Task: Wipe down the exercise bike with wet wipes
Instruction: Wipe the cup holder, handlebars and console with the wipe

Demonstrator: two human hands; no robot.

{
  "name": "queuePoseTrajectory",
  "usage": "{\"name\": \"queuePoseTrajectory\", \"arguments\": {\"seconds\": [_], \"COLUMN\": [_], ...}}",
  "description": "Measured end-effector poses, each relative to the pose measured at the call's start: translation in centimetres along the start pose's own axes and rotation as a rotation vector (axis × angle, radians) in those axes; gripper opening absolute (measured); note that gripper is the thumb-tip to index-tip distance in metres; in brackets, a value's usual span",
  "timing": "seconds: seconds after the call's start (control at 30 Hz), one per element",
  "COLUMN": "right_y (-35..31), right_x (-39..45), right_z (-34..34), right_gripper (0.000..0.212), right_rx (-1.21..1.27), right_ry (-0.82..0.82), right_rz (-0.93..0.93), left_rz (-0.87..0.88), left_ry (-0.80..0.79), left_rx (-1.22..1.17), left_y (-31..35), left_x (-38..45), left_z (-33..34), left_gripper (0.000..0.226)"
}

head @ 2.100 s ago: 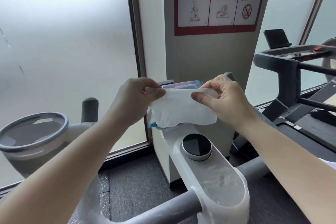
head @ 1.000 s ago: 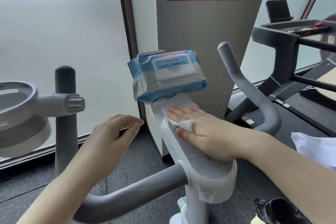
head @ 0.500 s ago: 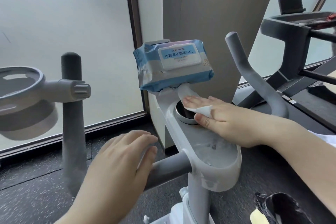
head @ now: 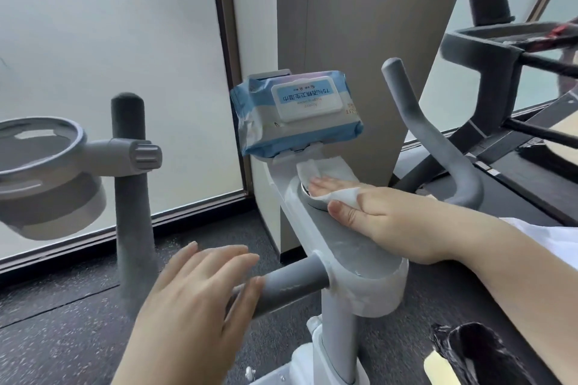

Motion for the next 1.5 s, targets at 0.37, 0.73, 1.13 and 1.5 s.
{"name": "queuePoseTrajectory", "arguments": {"seconds": [0.37,0.73,1.13,1.5], "right_y": [-2.3,-2.6,2.9,3.4], "right_x": [-6.1,-5.8,-7.8,-5.3], "right_z": [6.6,6.1,3.8,2.7], "right_gripper": [0.065,0.059,0.053,0.053], "right_rx": [-0.092,-0.162,0.051,0.015], "right_ry": [0.334,0.588,0.877,0.828], "right_rz": [0.281,0.385,0.299,0.207], "left_rz": [0.131,0.122,-0.131,-0.193], "left_ry": [-0.003,-0.003,-0.013,-0.014], "left_rx": [-0.153,-0.293,-0.149,-0.027], "left_y": [-2.5,-1.1,-2.6,-2.9], "left_x": [-2.7,-5.0,-6.6,-7.2], "left_z": [-1.6,-3.3,-1.2,-0.1], "left_gripper": [0.051,0.035,0.057,0.061]}}
Point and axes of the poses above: each hand's wrist, its own x-axis towards the middle knuckle, its own z-axis out of the palm, y = z × x, the point moved 9 cm from there along x, towards the middle knuckle, and after that the axes turned 2 degrees about -x, right-handed, at the moved point
